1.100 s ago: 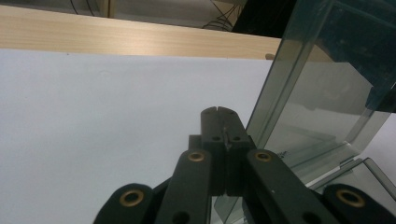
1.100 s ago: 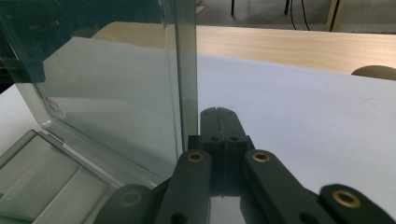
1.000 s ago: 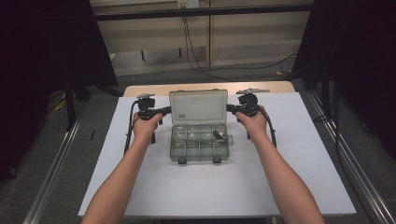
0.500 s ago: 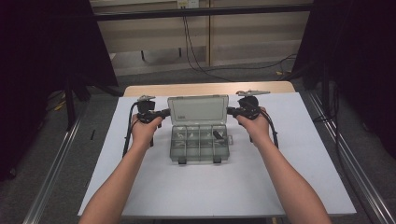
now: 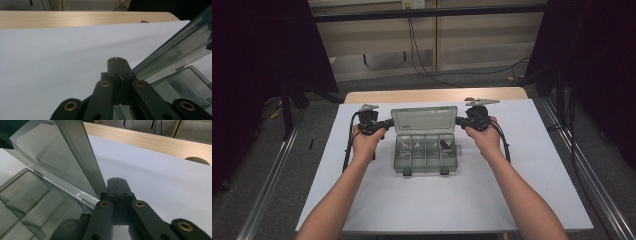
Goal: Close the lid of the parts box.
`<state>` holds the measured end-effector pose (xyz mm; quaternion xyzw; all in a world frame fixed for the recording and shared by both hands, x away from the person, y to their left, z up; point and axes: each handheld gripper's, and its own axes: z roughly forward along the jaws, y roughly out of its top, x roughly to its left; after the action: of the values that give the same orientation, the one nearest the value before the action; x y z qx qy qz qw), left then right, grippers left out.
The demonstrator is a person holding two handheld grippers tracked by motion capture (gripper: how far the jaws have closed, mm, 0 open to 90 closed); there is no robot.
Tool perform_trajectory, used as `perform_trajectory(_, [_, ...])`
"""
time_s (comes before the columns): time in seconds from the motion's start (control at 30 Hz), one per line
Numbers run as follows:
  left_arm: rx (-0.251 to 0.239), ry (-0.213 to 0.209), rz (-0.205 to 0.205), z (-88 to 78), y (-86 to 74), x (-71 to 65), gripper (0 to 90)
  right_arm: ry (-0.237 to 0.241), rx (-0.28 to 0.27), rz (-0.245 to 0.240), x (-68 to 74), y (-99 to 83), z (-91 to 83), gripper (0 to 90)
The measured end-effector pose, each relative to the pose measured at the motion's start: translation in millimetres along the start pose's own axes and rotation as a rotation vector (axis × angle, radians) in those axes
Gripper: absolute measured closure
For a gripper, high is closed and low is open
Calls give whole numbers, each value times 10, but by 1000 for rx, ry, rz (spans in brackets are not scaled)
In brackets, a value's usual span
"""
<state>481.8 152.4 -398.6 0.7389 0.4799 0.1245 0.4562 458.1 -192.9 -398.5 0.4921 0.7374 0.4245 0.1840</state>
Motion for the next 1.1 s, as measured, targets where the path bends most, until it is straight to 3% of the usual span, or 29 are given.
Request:
perform_trajectory(0.57, [20,6,17,-78,-37,-52,900,-15,5,-32,69,-58,-61,900])
perform_trajectory(1.1, [27,0,20,-130,-88,-80,900,0,-2,-28,90,-128,-101,900])
